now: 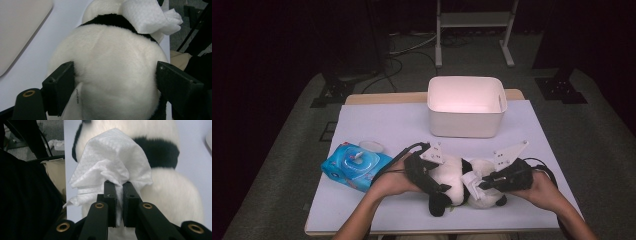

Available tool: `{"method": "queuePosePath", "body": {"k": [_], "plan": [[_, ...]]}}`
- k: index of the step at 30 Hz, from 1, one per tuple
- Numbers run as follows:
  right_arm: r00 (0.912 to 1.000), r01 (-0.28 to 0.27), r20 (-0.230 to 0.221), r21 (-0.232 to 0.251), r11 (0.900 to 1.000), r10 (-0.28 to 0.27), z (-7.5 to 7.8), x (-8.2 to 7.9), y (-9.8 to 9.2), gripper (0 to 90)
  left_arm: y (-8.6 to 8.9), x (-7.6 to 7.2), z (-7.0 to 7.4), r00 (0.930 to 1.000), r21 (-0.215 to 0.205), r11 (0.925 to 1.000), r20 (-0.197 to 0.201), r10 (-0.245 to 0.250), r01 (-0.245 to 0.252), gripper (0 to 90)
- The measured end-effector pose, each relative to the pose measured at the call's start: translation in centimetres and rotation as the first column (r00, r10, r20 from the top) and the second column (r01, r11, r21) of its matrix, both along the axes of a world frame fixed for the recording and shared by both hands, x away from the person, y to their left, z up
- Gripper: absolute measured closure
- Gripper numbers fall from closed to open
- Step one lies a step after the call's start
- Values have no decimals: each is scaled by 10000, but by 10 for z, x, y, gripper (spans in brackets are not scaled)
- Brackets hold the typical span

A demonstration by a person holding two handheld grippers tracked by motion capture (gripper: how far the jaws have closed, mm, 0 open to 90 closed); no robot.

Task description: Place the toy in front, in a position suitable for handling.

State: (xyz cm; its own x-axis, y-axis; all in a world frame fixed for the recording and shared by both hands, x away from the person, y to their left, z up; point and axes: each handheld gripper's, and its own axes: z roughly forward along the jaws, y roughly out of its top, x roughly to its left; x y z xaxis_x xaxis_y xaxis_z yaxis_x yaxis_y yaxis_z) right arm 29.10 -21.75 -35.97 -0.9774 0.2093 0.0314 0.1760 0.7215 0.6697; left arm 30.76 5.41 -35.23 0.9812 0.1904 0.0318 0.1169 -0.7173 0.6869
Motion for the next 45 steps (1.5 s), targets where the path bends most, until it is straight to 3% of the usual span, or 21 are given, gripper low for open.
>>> {"method": "queuePosePath", "body": {"k": [5,8,13,21,27,33,39,41,45], "plan": [[9989,-463,101,66,9989,462,1,2,21,829,4,-3,-2,10000,145,9999,87,-19,18,174],[9986,-529,73,75,9986,529,3,2,23,828,7,-5,-3,10000,57,10000,72,18,-19,175],[9998,-139,115,133,9998,138,6,-1,0,826,7,-5,-4,10000,-29,10000,77,30,-30,176],[9966,785,-266,184,9967,-780,-3,-5,-49,823,6,-5,-3,10000,77,10000,-2,53,-53,175],[9906,1255,-559,103,9920,-1248,-11,-7,-67,822,7,-5,-3,10000,83,10000,-80,13,-13,175],[9941,1052,-285,228,9942,-1046,-3,-3,-58,821,10,-6,-3,9999,159,9999,-127,-49,51,175],[9962,869,20,574,9946,-871,8,12,-38,817,11,-8,-3,9998,124,9999,-208,-73,75,175],[9973,729,11,483,9962,-730,6,15,-30,818,13,-8,0,9998,155,9999,-191,-55,58,175],[9983,580,33,341,9977,-581,1,11,-24,819,16,-8,7,9997,-168,9998,-223,-57,53,175]]}}
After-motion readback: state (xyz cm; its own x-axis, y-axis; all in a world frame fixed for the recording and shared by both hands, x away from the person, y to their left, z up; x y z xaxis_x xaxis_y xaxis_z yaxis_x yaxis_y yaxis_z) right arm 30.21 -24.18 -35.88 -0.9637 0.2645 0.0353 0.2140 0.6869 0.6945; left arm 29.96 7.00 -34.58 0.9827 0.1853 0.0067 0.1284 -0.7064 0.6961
